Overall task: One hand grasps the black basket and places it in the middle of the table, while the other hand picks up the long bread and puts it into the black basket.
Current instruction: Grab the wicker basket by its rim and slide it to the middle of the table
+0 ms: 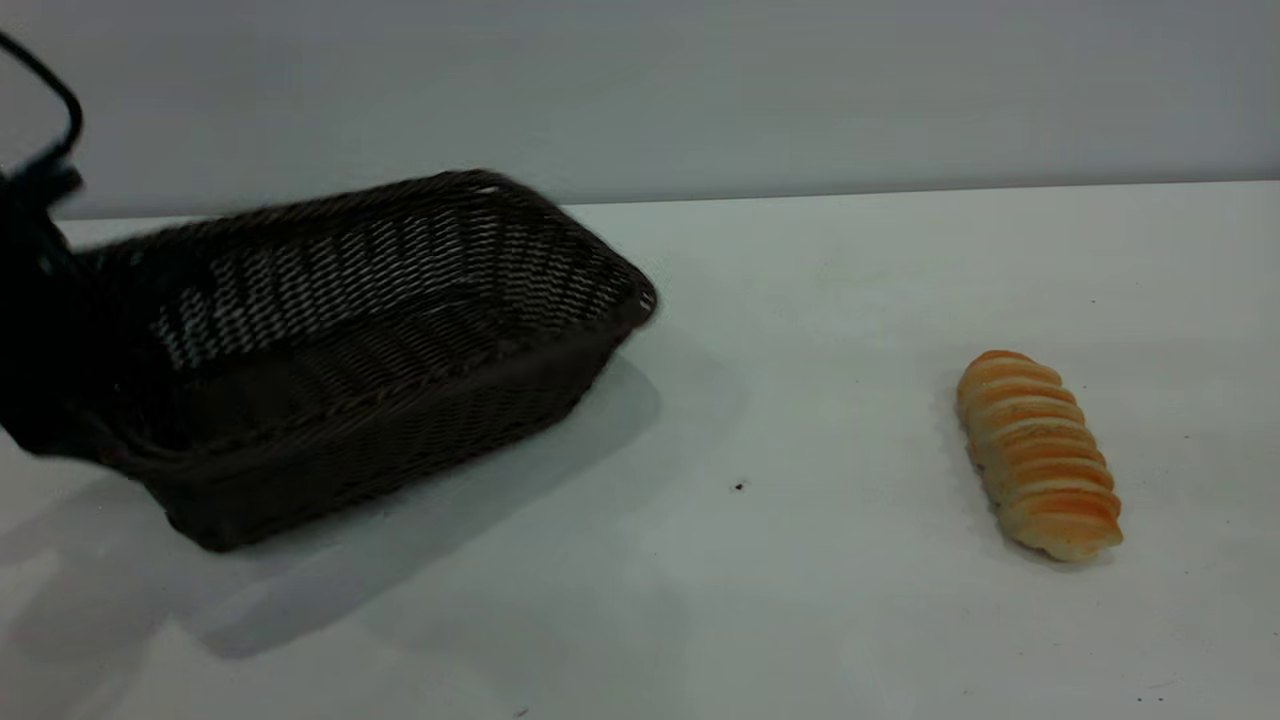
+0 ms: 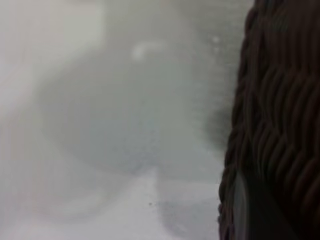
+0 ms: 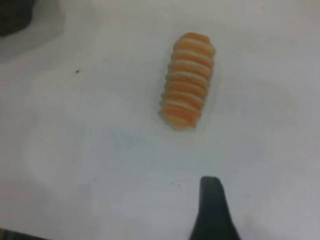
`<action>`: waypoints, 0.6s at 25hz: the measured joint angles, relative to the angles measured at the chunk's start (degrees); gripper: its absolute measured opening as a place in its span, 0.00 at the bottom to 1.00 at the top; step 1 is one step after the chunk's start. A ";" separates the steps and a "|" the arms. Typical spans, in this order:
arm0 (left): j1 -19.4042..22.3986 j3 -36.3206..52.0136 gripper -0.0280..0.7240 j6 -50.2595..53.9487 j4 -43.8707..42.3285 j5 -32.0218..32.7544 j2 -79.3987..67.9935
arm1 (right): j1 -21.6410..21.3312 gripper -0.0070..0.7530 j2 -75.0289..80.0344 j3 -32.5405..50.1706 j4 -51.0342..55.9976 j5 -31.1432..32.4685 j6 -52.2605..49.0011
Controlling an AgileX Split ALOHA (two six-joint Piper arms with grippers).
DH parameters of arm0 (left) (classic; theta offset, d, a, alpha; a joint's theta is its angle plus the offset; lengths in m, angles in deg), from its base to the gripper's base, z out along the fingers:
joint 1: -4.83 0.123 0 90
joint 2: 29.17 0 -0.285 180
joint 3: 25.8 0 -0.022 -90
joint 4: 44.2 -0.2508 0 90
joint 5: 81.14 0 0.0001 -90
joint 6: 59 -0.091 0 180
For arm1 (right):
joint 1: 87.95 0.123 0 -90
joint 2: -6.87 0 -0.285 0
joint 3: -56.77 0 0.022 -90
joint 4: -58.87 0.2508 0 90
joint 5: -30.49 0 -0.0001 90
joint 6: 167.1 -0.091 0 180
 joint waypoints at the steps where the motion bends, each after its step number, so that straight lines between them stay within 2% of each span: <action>1: 0.00 -0.40 0.39 -1.86 -0.23 0.85 0.61 | 0.00 0.71 0.00 0.00 -0.14 0.00 0.00; 5: -0.13 -3.90 0.39 -10.18 -0.36 4.54 0.60 | 0.00 0.71 0.00 0.00 -0.61 0.00 0.00; 9: -0.13 -10.30 0.39 -23.65 1.01 7.63 -1.61 | 0.00 0.71 0.00 0.00 -0.66 0.05 0.00; 11: -0.13 -14.62 0.39 -31.59 4.51 9.41 -3.96 | 0.00 0.71 0.00 0.00 -0.66 0.05 0.00; 15: -0.13 -22.26 0.39 -48.57 17.60 13.86 -10.19 | 0.00 0.71 0.00 0.00 -0.72 0.05 0.00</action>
